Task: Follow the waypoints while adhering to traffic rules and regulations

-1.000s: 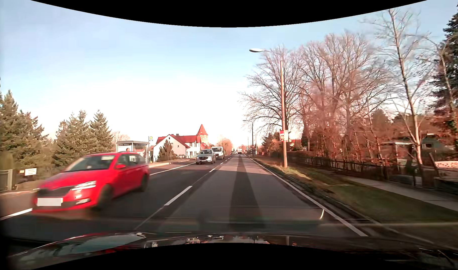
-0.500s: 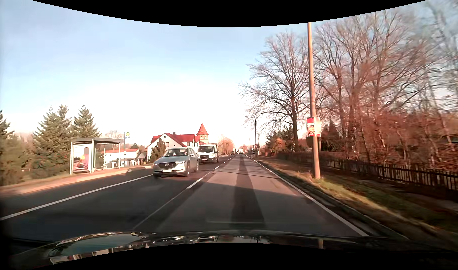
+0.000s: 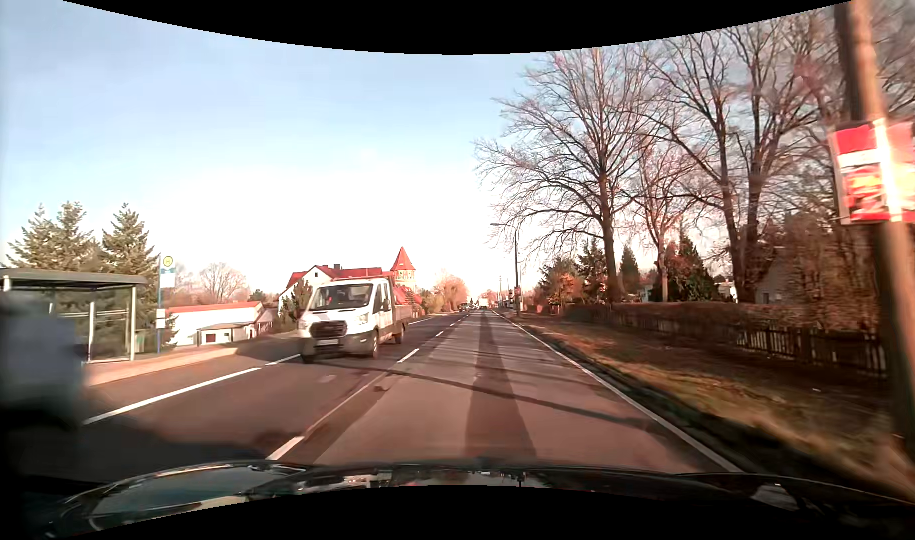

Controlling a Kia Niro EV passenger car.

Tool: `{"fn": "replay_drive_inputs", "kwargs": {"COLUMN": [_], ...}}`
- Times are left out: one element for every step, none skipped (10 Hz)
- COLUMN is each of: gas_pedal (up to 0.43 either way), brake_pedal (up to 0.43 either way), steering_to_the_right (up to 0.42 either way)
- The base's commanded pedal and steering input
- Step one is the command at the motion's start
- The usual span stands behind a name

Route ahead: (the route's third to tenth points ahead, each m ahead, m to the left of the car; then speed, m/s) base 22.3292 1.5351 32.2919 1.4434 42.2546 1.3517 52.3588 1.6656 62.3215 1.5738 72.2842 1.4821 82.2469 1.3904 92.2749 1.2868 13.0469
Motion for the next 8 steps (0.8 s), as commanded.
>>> {"fn": "replay_drive_inputs", "kwargs": {"gas_pedal": [0.098,0.098,0.098,0.098,0.098,0.098,0.098,0.098], "brake_pedal": [0.000,0.000,0.000,0.000,0.000,0.000,0.000,0.000], "steering_to_the_right": [0.000,0.000,0.000,0.000,0.000,0.000,0.000,-0.001]}}
